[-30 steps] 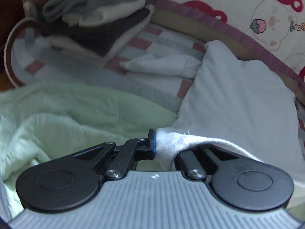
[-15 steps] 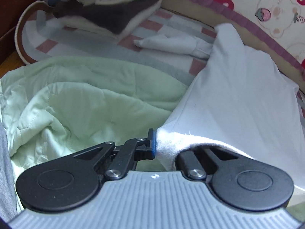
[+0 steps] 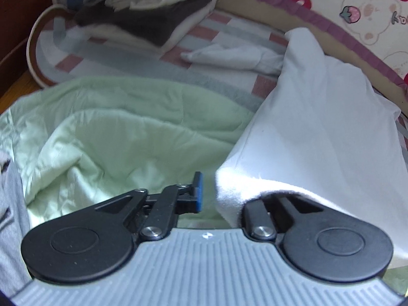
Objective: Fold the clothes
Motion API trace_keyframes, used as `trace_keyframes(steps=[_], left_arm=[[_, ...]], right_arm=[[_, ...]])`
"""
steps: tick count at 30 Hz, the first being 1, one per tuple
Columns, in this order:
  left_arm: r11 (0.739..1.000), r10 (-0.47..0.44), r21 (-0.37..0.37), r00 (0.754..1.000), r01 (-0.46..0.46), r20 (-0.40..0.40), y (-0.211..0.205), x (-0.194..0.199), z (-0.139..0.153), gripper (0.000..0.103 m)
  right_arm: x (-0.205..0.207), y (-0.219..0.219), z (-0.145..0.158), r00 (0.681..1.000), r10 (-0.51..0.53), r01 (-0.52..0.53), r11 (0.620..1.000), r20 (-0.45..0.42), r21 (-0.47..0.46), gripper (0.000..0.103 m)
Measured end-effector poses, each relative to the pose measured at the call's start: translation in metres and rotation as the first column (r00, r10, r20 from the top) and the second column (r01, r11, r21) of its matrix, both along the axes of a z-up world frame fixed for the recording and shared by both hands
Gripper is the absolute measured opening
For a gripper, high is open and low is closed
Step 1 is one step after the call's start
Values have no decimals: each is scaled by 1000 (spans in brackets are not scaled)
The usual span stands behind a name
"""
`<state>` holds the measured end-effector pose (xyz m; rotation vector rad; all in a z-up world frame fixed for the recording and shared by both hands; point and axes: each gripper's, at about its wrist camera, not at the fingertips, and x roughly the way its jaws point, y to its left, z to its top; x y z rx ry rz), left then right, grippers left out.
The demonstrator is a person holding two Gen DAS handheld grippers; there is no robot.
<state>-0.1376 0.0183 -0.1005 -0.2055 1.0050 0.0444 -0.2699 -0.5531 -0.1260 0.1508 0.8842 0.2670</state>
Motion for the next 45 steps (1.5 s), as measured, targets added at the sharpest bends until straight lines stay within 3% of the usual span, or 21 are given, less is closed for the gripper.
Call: trace_keyframes(steps=[7, 12, 15, 18, 19, 21, 23, 27, 32, 35, 40, 41, 45], left_arm=[[999, -18, 28, 1000, 19, -13, -2, -10, 1, 26], [999, -36, 17, 999, 36, -26, -4, -16, 6, 32], [1000, -12, -28, 1000, 12, -15, 2, -22, 15, 36], [988, 20, -152, 1000, -23, -19, 12, -26, 24, 38], [985, 1, -174, 1000, -6, -28, 12, -28, 28, 44], [978, -37, -209, 998, 27, -45, 11, -32, 33, 49], [979, -63, -200, 995, 47, -72, 11, -35, 35, 50], [977, -77, -204, 992, 56, -97, 17, -37, 37, 52], [965, 1, -260, 989, -39, -145, 39, -36, 34, 52], [968, 20, -244, 984, -63, -177, 39, -38, 34, 52], [984, -106, -143, 994, 106, 9, -5, -12, 65, 52], [980, -143, -133, 989, 148, 46, -21, -1, 69, 52], [936, -320, -103, 937, 335, 142, -106, 48, 61, 53]], right_arm=[[-4, -4, -11, 1000, 23, -23, 999, -19, 23, 2], [-8, 1, -13, 997, 66, -67, 998, -28, -20, 2], [-10, 0, -7, 993, 114, -115, 992, -32, -59, 2], [-9, -2, 4, 978, 203, -206, 974, -40, -99, 7], [-10, -6, 10, 978, 206, -207, 976, -20, -73, 12], [-11, -14, 21, 977, 211, -211, 977, 21, -22, 19], [-12, -21, 32, 975, 214, -216, 976, 62, 30, 34], [-5, -40, 44, 982, 153, -168, 975, 113, 142, 35], [12, -51, 33, 993, 69, -85, 980, 92, 179, 36], [24, -44, 21, 996, 57, -69, 980, 70, 186, 36], [60, -33, 20, 998, 45, -49, 994, 45, 94, 35], [73, -35, 20, 999, 28, -30, 997, 32, 75, 35], [136, -74, 12, 988, -127, 141, 975, -93, 174, 36]])
